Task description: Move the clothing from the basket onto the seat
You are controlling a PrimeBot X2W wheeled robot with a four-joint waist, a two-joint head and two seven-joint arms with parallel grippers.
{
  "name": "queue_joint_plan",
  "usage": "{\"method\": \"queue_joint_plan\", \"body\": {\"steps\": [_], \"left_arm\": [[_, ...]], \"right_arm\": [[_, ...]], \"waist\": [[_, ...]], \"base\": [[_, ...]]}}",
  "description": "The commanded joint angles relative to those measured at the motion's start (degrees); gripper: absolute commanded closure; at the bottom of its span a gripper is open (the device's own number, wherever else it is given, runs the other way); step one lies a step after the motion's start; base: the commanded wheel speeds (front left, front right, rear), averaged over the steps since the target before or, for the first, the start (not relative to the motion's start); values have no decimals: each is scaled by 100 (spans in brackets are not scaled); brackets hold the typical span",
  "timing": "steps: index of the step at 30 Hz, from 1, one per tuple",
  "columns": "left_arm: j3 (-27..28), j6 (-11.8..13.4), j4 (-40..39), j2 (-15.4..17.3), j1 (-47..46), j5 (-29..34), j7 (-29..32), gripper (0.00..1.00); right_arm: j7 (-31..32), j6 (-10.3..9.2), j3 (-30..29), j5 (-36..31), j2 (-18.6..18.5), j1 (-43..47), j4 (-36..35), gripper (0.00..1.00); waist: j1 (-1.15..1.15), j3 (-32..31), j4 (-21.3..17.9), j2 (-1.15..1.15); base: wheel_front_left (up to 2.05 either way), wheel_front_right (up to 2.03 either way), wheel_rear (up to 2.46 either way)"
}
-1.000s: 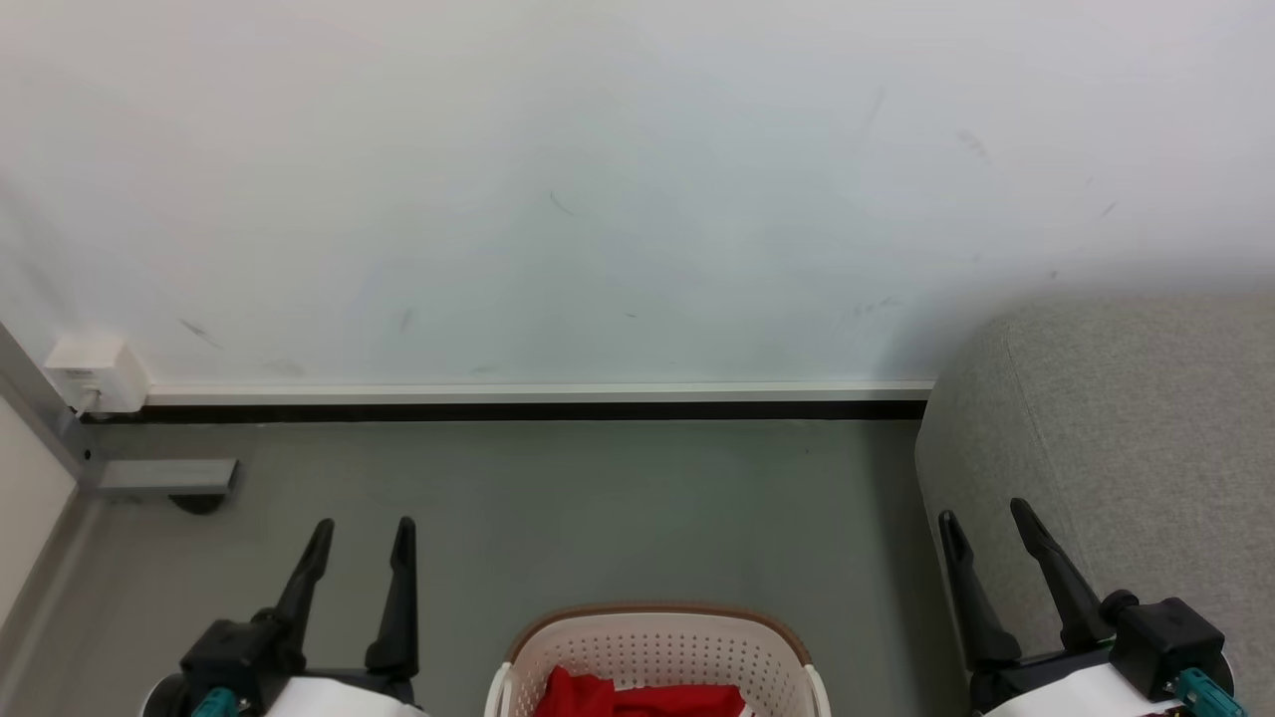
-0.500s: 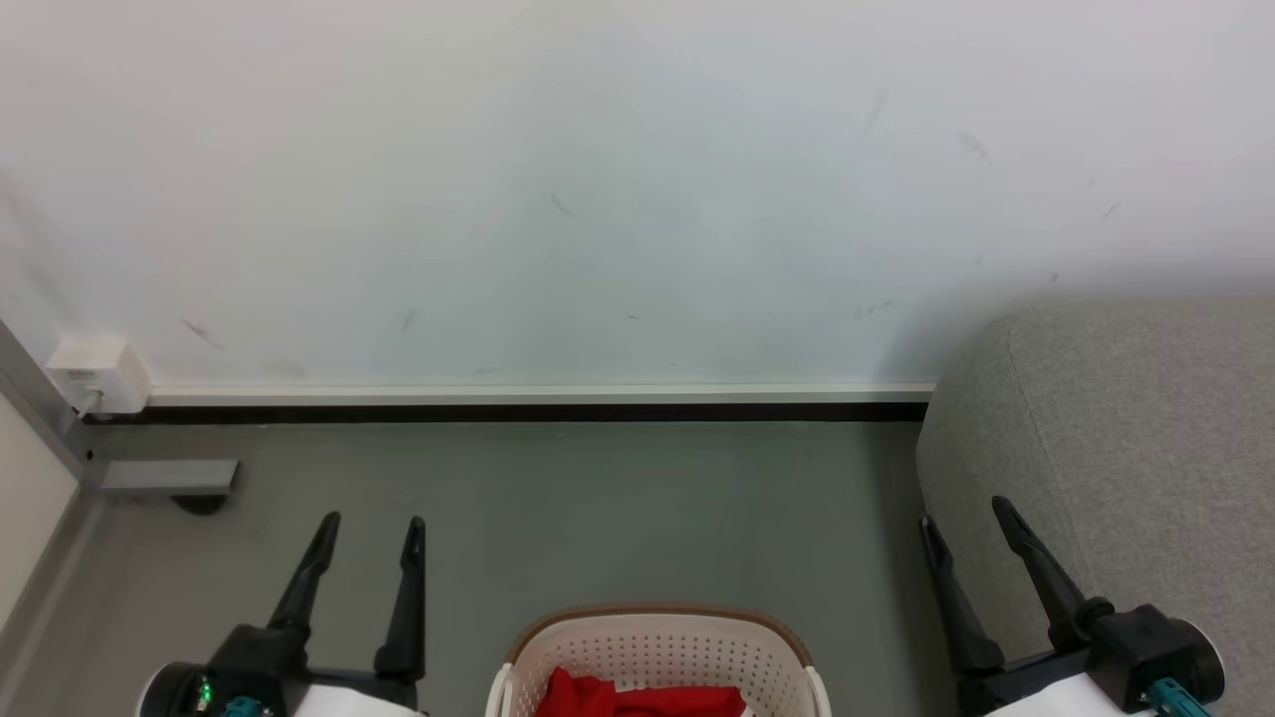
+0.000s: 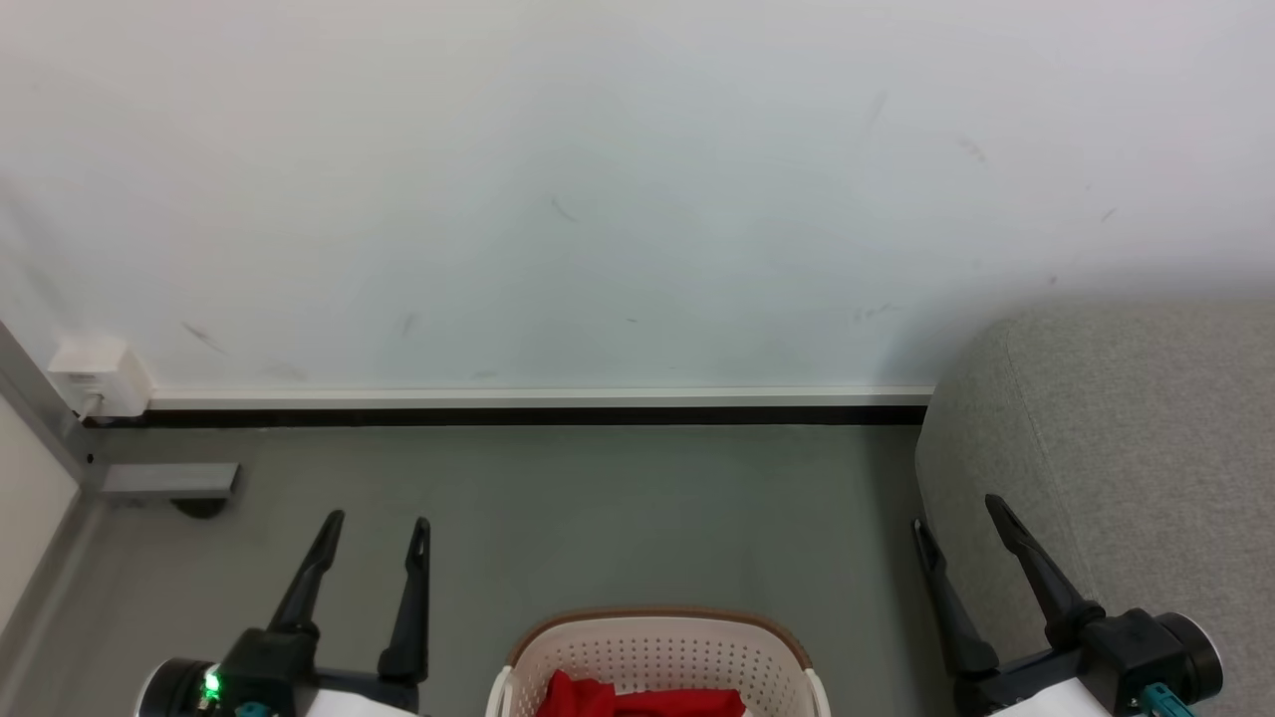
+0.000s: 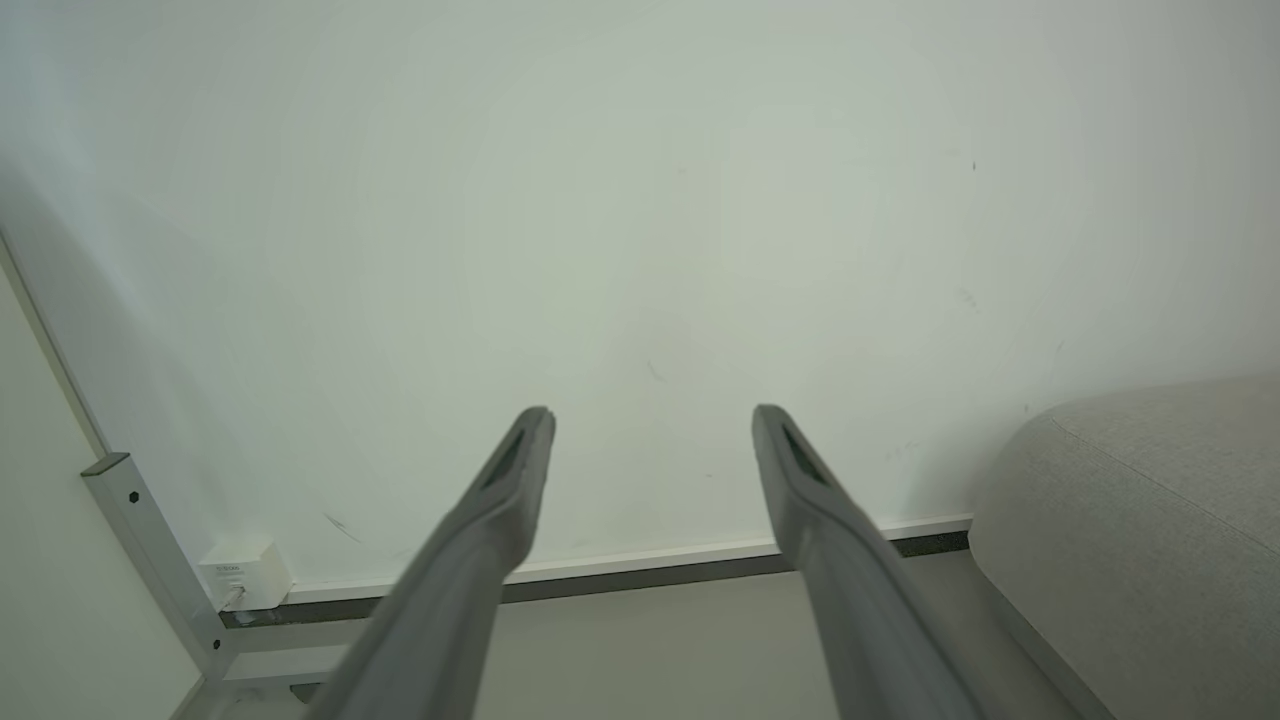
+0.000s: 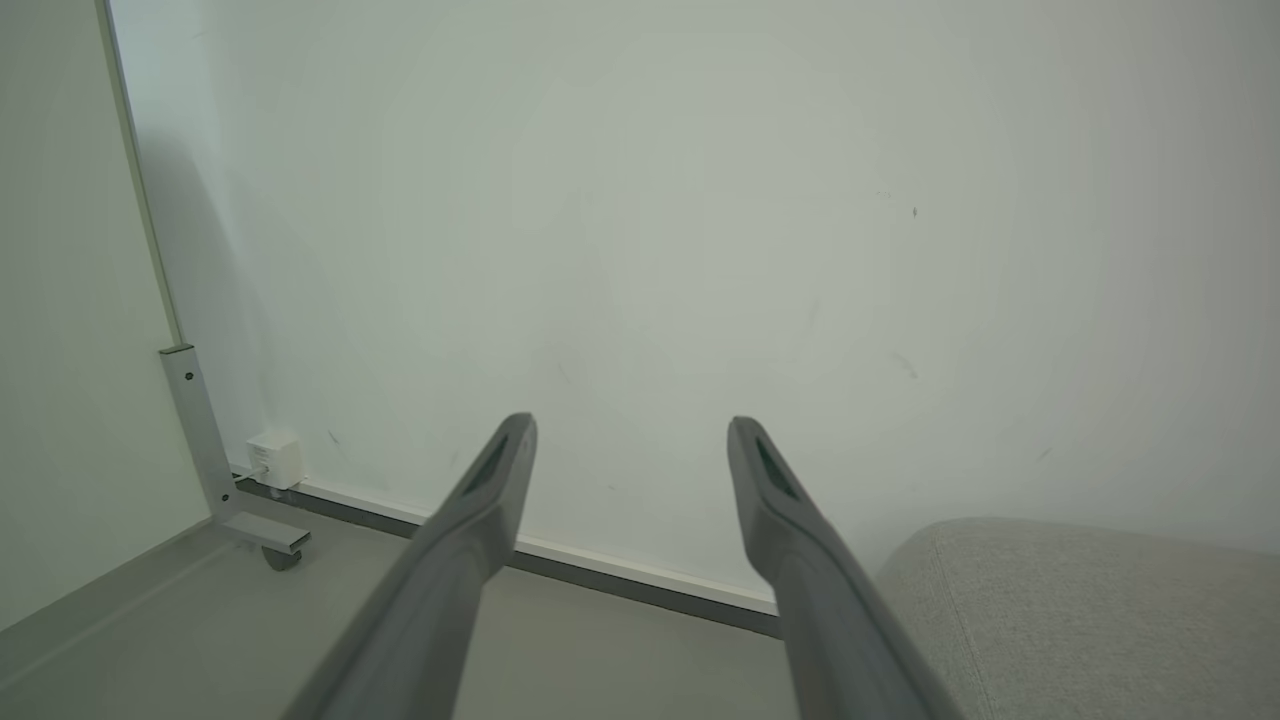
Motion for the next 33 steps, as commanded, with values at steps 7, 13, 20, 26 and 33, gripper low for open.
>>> {"method": "queue_joint_plan", "body": {"steps": [7, 13, 20, 26, 33], "left_arm": [[101, -93, -23, -44, 84, -80, -8, 0], [172, -140, -41, -76, 103, -99, -8, 0], [276, -220, -23, -148, 56, -170, -8, 0], [301, -294, 10, -228, -71, -247, -7, 0], [330, -327, 28, -266, -436, -300, -7, 0]], "right_arm": [[-4, 19, -53, 54, -10, 31, 11, 0], [-3, 19, -108, 95, -20, 27, -8, 0], [-3, 19, -207, 112, -58, 18, -70, 0], [-2, 19, -283, 105, -93, -45, -114, 0], [-2, 19, -368, 105, -85, -350, -293, 0]], "waist": [[0, -28, -23, 0], [0, -22, -75, 0], [0, 78, -179, 0], [0, 285, -315, 0], [0, 940, -496, 0]], "base": [[0, 0, 0], [0, 0, 0], [0, 0, 0], [0, 0, 0], [0, 0, 0]]}}
